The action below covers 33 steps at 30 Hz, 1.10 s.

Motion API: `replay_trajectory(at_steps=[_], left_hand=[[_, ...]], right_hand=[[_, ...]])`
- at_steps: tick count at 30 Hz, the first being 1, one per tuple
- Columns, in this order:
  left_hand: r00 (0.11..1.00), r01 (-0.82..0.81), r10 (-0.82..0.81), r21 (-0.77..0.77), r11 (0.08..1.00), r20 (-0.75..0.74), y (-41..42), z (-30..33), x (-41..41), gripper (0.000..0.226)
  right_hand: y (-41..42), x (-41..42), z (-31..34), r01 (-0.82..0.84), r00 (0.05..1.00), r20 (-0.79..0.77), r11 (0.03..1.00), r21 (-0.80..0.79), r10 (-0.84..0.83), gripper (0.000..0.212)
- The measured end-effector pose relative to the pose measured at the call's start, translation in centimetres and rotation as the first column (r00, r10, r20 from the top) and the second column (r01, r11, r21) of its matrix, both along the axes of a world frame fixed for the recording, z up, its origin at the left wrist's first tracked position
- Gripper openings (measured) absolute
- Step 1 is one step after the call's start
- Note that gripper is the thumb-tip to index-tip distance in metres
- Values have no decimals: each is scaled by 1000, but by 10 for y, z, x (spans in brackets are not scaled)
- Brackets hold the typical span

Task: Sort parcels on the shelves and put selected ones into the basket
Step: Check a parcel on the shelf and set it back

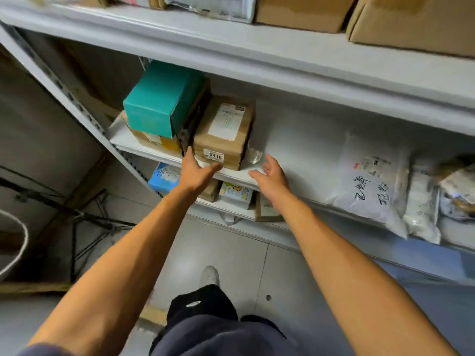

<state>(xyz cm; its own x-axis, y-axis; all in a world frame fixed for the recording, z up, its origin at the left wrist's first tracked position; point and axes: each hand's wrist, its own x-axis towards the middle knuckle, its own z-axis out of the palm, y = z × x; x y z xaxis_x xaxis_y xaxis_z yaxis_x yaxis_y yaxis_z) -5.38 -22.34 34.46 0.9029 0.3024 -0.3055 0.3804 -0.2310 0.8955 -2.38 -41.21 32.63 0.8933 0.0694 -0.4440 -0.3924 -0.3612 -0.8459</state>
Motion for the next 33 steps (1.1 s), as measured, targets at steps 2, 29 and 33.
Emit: replay_trajectory(at_steps=[2,29,33], left_hand=[[996,-3,-7,-108,994,-93,12,-12,16,106],[784,394,-504,337,855,361,-72,21,-91,104],[696,520,-564,229,823,445,-91,43,-93,62]], right_hand=[[19,18,1,59,997,-50,997,50,-56,86],[-31,-98,2,490,868,-404,367,791,-287,100],[-72,-147,2,579,810,-561,88,810,-170,83]])
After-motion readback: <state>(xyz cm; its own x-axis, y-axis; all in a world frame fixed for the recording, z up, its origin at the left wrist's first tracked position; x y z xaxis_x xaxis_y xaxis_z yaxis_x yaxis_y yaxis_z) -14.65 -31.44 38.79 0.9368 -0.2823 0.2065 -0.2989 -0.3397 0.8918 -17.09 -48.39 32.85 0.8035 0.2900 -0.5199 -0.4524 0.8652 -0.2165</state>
